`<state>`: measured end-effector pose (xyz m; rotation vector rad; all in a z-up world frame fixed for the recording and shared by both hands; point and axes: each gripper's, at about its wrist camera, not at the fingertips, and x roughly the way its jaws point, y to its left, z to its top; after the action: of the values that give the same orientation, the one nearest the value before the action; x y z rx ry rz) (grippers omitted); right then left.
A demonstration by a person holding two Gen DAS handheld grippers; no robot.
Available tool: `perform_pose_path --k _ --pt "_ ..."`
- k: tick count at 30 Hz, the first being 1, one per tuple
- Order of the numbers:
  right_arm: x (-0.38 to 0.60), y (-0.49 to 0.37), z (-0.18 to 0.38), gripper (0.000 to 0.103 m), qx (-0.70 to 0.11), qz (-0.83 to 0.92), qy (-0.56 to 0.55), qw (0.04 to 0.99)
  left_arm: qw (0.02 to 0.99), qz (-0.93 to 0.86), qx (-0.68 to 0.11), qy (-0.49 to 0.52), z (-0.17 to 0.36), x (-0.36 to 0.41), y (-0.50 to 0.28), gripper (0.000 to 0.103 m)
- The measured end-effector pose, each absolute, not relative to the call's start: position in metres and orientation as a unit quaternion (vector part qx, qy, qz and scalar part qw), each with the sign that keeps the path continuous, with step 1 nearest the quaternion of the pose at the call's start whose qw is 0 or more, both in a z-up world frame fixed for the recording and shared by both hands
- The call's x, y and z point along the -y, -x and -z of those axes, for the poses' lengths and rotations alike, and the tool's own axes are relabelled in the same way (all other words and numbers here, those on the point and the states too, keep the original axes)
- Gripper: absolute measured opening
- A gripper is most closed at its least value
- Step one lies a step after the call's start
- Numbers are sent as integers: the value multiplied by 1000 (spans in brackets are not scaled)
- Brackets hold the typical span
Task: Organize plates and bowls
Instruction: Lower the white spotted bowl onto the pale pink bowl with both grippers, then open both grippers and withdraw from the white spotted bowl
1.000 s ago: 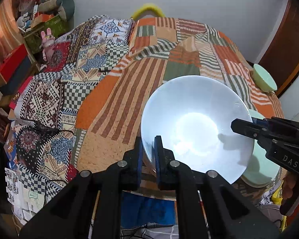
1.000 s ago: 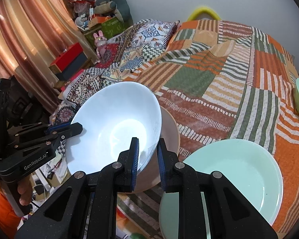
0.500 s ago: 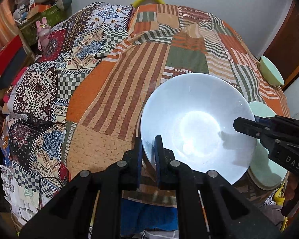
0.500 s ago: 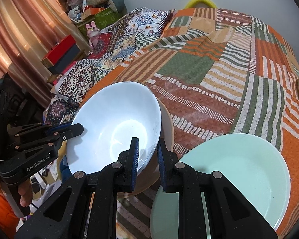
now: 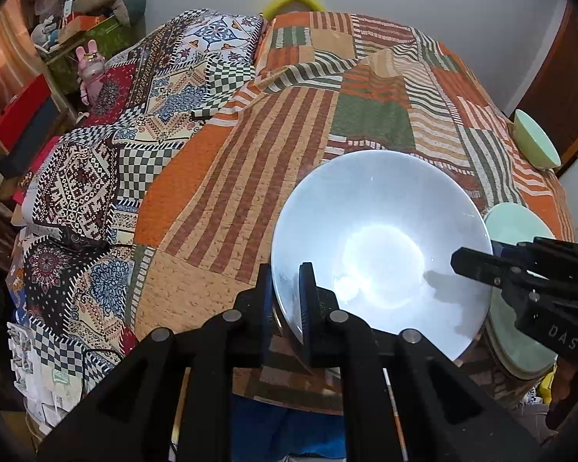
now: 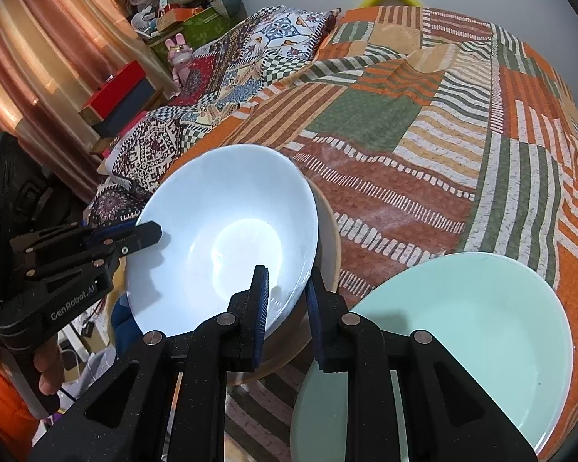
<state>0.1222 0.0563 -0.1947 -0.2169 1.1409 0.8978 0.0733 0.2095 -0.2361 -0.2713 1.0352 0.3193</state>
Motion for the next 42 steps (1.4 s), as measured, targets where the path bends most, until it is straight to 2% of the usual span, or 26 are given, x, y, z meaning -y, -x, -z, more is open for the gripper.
perform_pose_path --k 15,19,25,33,37,39,42 --pt "-51 -123 183 20 -512 -403 107 751 854 -157 -481 119 227 -206 -73 11" --pt "-40 -125 168 30 -491 -399 98 768 864 -158 -464 110 207 -200 -69 14" --pt "-10 -133 137 32 -459 -391 70 794 889 -147 -426 83 167 -176 -67 15" --pt "51 -144 80 33 -394 -361 40 844 920 -99 -376 53 117 -120 -87 29" --pt "87 -149 56 46 -356 -337 25 871 931 -64 -356 47 93 -89 -108 36" --pt "109 -155 48 47 -344 -318 16 884 936 -52 -345 41 83 -74 -118 43" --pt "137 -165 44 47 -336 -293 5 895 942 -31 -332 27 67 -49 -136 48"
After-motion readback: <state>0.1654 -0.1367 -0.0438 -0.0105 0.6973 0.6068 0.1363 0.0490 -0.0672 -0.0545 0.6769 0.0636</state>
